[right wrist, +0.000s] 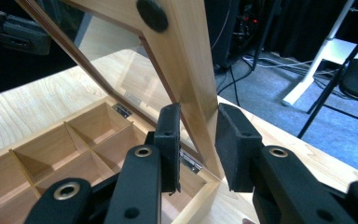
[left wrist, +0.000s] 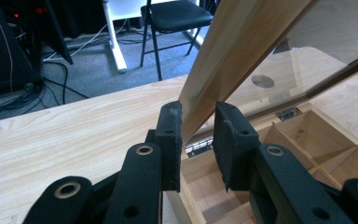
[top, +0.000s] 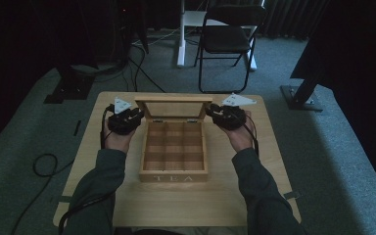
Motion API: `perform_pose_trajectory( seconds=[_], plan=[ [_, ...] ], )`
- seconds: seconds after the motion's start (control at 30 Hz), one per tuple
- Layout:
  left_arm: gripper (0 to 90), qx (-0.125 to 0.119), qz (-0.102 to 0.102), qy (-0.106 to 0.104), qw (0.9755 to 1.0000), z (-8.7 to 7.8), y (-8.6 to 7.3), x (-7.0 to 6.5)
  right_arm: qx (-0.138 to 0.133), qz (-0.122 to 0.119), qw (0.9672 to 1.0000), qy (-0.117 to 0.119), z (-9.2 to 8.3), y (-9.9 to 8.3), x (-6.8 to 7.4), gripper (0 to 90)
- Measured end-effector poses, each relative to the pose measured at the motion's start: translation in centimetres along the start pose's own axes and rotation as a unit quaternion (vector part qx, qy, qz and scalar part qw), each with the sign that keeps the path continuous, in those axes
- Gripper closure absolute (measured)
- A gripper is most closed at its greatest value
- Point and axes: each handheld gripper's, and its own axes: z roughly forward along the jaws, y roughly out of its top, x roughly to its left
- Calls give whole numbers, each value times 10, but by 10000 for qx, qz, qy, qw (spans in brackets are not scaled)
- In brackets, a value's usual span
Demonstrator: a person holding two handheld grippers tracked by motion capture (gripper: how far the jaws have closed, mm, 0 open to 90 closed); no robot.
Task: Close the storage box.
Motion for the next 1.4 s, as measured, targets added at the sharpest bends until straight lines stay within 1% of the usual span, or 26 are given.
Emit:
perform_pose_trajectory(
  seconds=[0.07,0.2,0.3,0.43,0.7,0.97,1.03,1.1,1.13,1.3,1.4],
  plan=[
    [722,8,22,16,10000,-2,-2,0,11,-24,10000,-12,-1,0,2,695],
    [722,27,2,32,10000,-4,-6,1,-6,-1,10000,-20,-4,-3,6,695],
    [721,25,-62,-21,10000,-7,-9,0,-1,48,10000,-14,-6,-5,7,695],
    [720,11,51,-83,10000,-12,-12,-5,35,42,10000,-42,-8,-8,11,696],
    [716,-49,91,-169,9998,-20,-15,-10,95,69,9999,-63,-14,-14,19,696],
    [722,-124,6,-256,9996,-27,-21,-12,146,179,9997,-128,-19,-20,28,696],
    [721,-93,-14,-272,9996,-27,-22,-12,136,210,9996,-148,-21,-21,30,693],
    [721,-41,-24,-300,9995,-28,-23,-12,111,331,9993,-107,-22,-23,32,678],
    [721,-40,-32,-304,9995,-28,-23,-12,95,350,9993,-105,-23,-23,33,674],
    [714,-43,-54,-320,9995,-30,-27,-14,98,359,9992,-152,-27,-26,39,670],
    [704,-31,-48,-352,9994,-31,-29,-15,120,369,9991,-194,-30,-27,41,634]
  ],
)
